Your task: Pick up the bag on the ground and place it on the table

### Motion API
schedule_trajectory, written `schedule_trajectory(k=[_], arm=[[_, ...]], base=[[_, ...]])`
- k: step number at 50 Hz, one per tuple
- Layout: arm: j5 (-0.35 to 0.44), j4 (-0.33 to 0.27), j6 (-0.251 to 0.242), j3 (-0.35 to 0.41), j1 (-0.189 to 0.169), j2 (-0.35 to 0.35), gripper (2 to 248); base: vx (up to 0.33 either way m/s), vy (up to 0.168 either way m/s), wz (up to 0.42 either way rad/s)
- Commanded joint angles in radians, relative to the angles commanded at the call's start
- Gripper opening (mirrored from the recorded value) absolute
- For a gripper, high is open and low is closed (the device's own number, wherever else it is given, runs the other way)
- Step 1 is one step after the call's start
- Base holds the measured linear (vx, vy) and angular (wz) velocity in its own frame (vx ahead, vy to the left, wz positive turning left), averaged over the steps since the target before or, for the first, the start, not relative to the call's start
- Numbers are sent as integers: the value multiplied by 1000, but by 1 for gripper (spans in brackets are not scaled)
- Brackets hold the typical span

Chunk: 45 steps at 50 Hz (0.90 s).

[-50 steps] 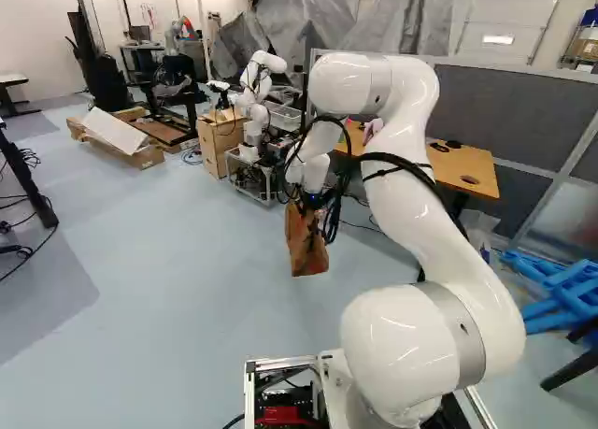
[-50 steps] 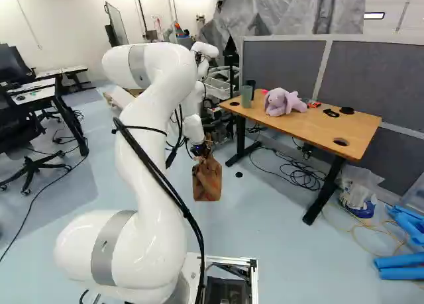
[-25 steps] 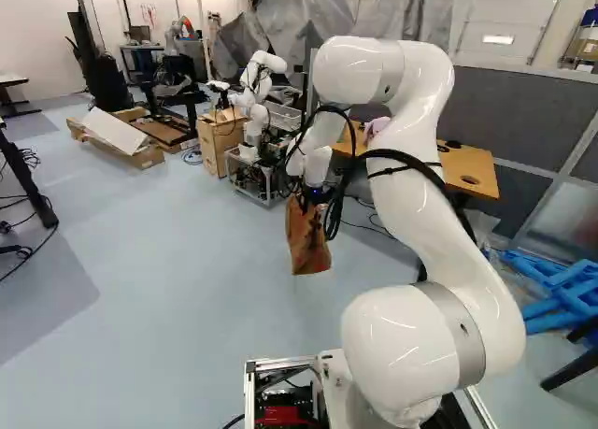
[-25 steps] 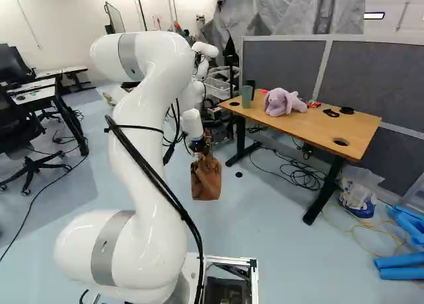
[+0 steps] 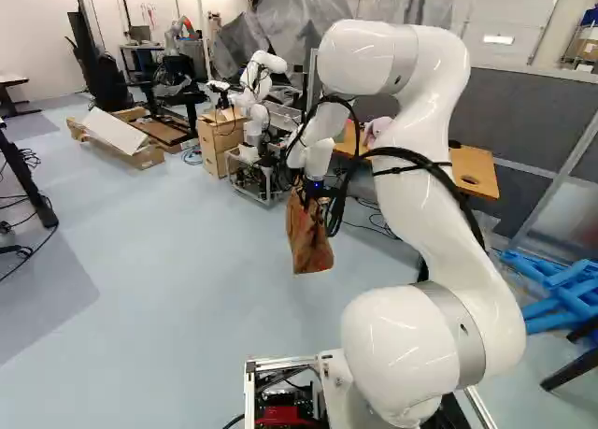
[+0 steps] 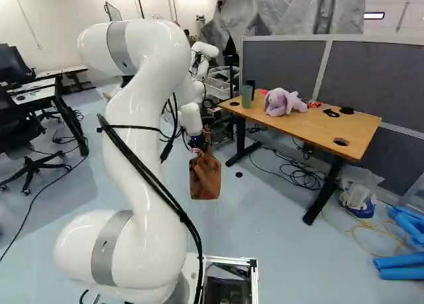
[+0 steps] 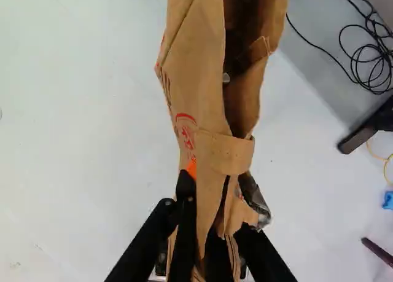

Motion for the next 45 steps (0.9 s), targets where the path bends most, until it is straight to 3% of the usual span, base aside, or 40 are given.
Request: schedule_trajectory(k=[45], arm=[[-135,0,0,31,-1,132,21]], base=[[0,0,0]])
